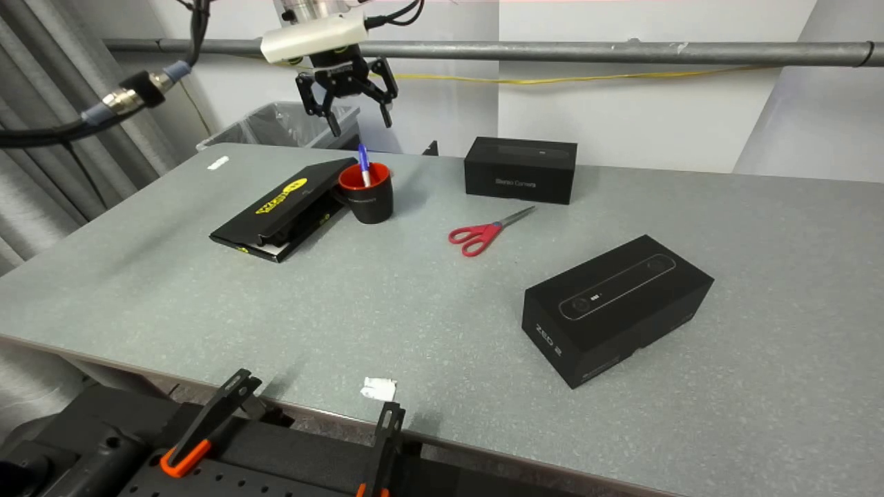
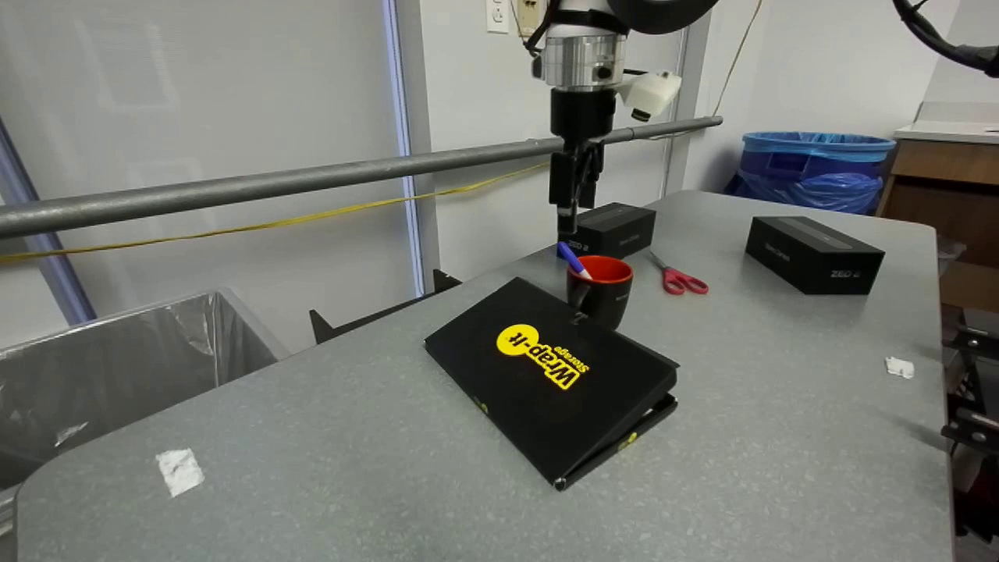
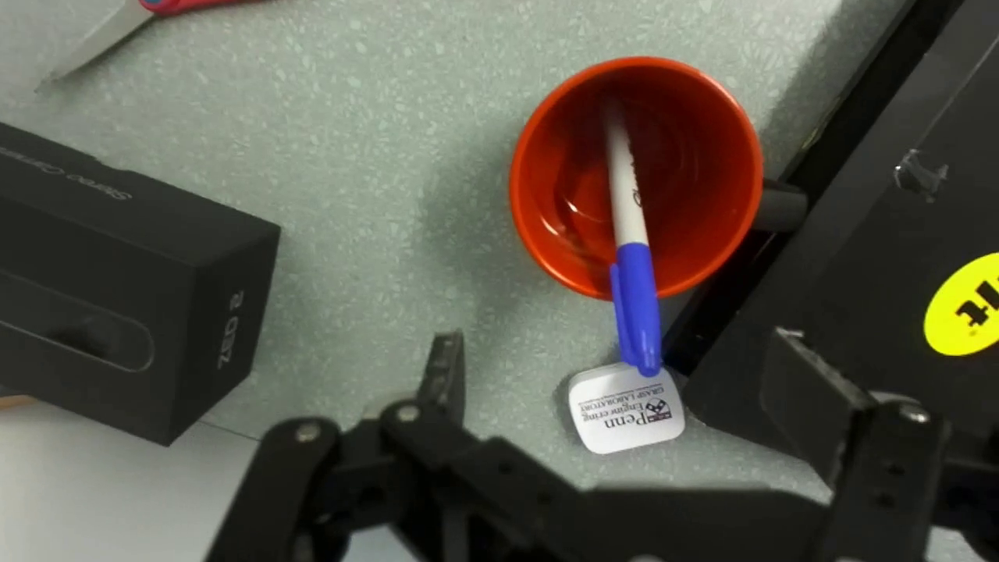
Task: Remove the marker from the mug cup and place it on the table
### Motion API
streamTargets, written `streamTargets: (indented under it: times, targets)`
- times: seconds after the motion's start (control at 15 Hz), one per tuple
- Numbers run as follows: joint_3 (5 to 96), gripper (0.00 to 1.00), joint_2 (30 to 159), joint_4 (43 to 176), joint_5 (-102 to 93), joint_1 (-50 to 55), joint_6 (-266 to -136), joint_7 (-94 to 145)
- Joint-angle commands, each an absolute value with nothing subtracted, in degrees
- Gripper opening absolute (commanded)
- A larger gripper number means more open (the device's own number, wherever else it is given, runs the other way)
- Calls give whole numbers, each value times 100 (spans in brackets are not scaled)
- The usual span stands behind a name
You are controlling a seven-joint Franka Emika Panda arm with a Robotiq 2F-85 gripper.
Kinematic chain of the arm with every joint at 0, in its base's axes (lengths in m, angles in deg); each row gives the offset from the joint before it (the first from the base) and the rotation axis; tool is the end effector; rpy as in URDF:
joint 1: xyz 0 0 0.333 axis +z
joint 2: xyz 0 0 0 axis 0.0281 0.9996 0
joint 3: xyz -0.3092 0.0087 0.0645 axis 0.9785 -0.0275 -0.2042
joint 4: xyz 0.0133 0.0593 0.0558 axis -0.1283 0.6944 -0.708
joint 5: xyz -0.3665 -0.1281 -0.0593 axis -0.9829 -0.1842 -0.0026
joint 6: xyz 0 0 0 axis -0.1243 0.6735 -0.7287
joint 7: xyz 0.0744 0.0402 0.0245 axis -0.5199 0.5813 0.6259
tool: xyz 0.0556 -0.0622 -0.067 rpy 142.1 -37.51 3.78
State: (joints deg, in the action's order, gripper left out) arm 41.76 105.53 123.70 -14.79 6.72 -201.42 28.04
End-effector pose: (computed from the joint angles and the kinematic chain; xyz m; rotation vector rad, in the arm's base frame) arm 0.6342 0.1019 0.2644 2.9889 0.4179 0.0556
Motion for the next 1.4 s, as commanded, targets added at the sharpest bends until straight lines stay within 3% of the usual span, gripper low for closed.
streamTargets:
  times: [0.0, 1.33]
  targets:
    - [4277, 100, 10609, 12309, -1409, 798, -20139, 2848]
    - [4557, 100, 10914, 12310, -1632, 1146, -20539, 2703]
